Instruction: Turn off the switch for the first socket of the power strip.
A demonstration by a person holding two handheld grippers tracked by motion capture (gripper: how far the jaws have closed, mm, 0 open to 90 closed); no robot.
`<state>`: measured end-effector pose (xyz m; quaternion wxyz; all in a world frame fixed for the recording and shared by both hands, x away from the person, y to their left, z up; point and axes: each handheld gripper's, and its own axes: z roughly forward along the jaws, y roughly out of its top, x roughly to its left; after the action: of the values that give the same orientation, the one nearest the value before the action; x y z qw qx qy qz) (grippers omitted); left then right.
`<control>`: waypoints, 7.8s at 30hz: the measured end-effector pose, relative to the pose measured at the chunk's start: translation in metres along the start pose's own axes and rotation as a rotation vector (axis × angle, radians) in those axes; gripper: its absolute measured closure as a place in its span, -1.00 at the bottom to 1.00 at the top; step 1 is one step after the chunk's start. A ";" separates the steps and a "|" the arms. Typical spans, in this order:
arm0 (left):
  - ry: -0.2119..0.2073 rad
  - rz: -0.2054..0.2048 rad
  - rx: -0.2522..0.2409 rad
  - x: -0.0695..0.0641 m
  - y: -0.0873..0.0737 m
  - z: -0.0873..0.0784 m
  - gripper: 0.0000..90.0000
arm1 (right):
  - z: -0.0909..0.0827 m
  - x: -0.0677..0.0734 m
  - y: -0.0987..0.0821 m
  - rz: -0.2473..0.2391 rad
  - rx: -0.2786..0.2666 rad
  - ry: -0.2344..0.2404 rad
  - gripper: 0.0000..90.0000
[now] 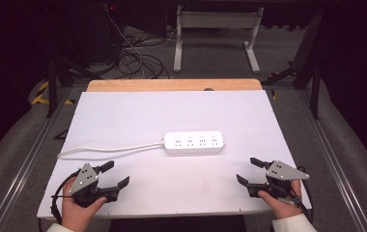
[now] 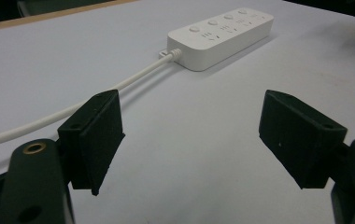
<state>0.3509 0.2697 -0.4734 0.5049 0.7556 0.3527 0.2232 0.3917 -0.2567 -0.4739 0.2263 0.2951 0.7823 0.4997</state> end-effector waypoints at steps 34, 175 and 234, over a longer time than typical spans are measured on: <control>0.009 0.033 0.005 -0.005 0.004 -0.006 -0.52 | 0.000 0.003 0.010 -0.017 0.020 0.044 -0.31; 0.021 0.012 0.022 0.000 0.000 -0.009 -0.52 | 0.226 0.032 0.120 -0.023 0.276 0.132 1.00; 0.016 0.017 0.030 -0.001 0.000 -0.008 -0.52 | 0.232 0.033 0.117 0.006 0.310 0.109 1.00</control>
<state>0.3449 0.2742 -0.4703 0.4886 0.7642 0.3537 0.2283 0.5459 -0.0447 -0.4613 0.1337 0.3014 0.8603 0.3888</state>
